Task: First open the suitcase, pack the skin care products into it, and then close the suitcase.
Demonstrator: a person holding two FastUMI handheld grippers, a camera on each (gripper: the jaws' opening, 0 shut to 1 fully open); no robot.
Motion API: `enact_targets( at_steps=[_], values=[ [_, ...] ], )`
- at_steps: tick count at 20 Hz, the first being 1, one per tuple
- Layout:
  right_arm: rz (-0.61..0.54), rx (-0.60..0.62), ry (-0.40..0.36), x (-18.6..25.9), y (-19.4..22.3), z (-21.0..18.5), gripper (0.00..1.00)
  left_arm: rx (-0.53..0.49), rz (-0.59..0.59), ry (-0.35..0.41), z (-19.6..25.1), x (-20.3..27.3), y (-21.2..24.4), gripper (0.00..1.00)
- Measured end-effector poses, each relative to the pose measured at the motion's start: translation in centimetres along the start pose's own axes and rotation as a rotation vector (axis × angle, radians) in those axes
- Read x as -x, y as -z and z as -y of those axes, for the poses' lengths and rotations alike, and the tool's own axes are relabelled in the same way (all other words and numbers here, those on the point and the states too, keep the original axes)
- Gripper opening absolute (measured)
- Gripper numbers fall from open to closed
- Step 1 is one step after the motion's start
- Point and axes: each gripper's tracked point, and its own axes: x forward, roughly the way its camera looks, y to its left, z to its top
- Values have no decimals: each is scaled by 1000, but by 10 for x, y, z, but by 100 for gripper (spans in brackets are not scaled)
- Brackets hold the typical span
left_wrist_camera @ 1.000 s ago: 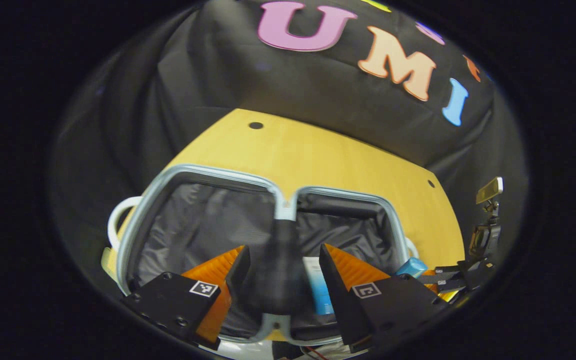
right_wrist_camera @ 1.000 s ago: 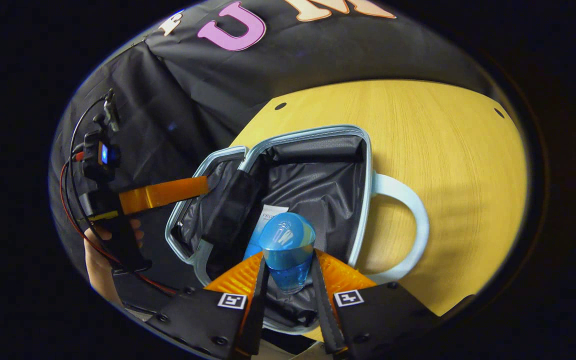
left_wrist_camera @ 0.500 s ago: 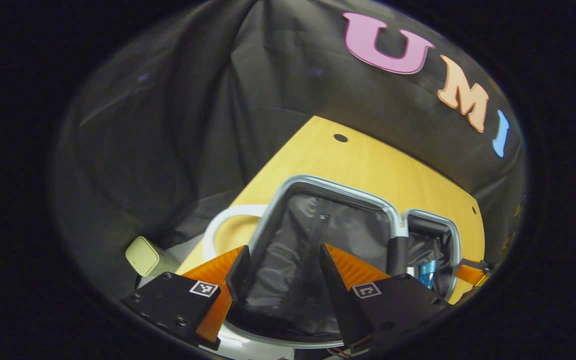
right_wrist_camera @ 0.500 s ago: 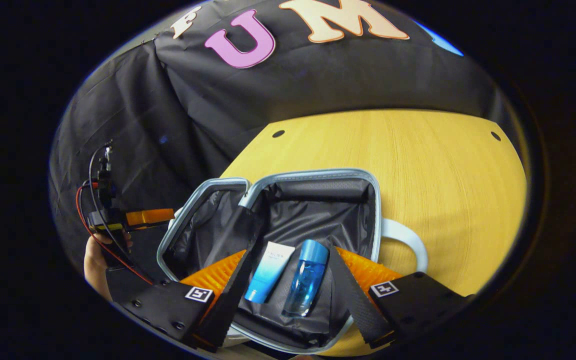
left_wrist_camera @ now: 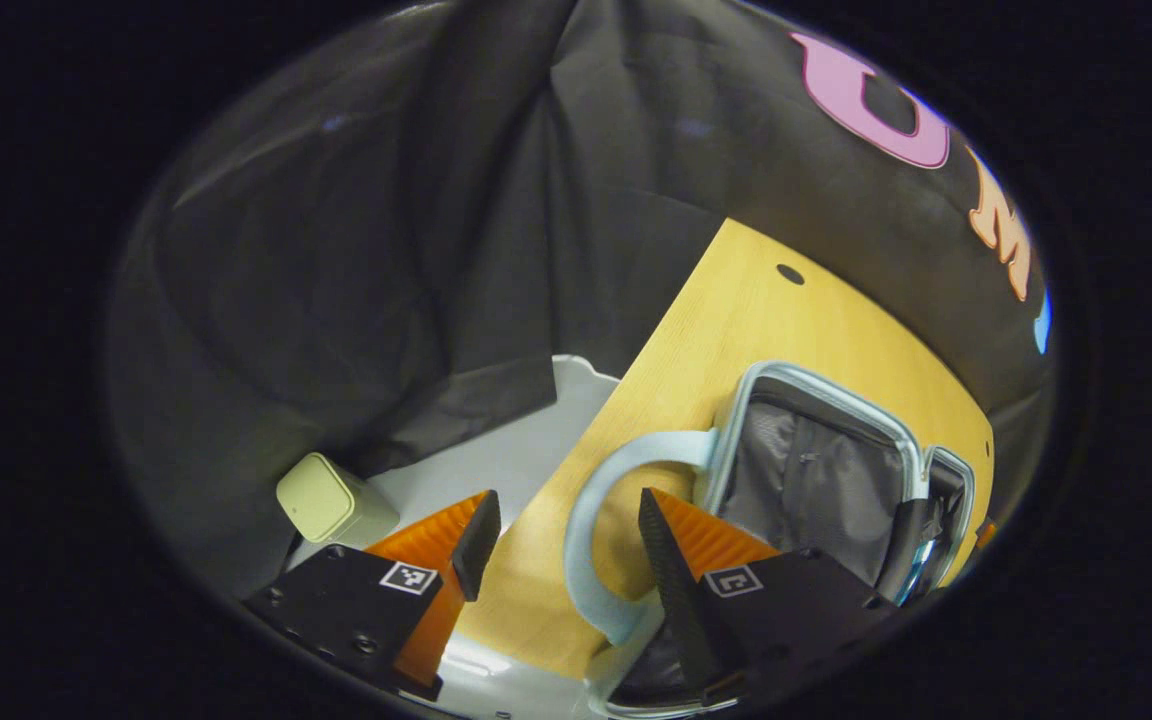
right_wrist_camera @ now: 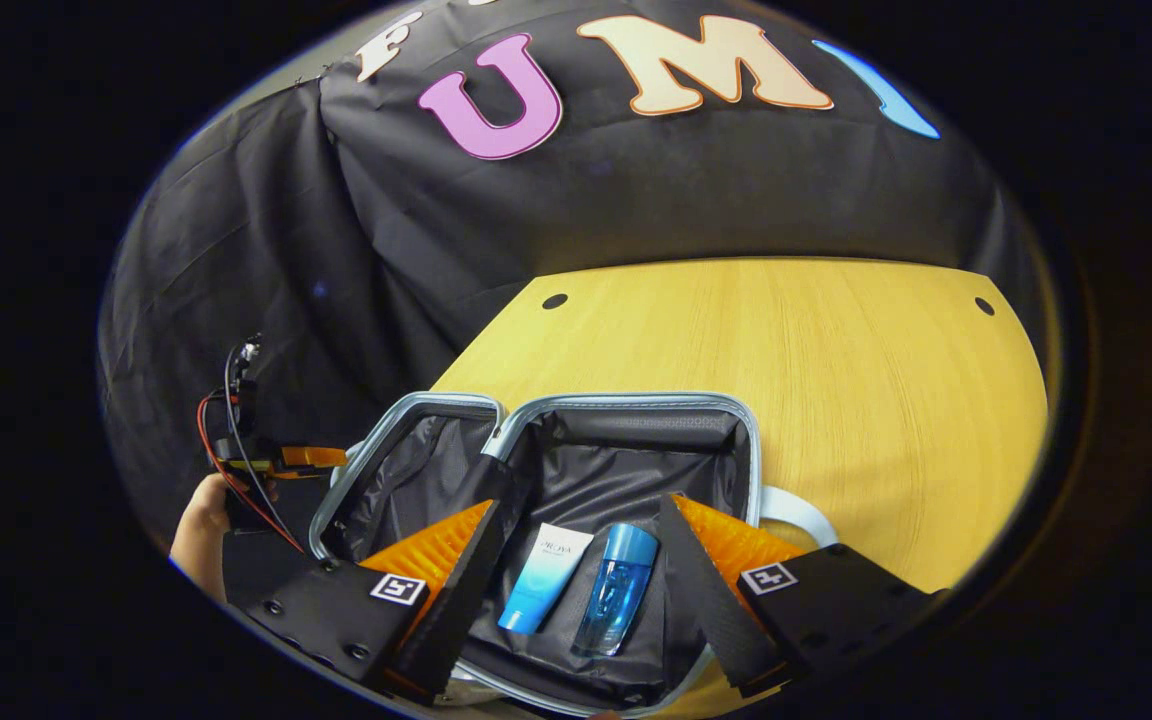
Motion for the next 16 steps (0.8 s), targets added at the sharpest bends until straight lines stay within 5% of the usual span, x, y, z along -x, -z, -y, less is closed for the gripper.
enact_targets(
  at_steps=[2, 6, 10, 16],
  values=[
    [4, 5, 10, 1, -2, 2, 98, -5, -55, 10, -4, -11, 11, 70],
    [19, 0, 16, 3, -8, 6, 98, -12, -92, 43, 4, -18, 17, 13],
    [49, 24, 13, 9, -15, 10, 98, -63, -31, 40, 12, 4, 4, 1],
    [165, 134, 11, 29, -39, 17, 93, -137, 127, 34, 36, 75, -41, 0]
  ],
)
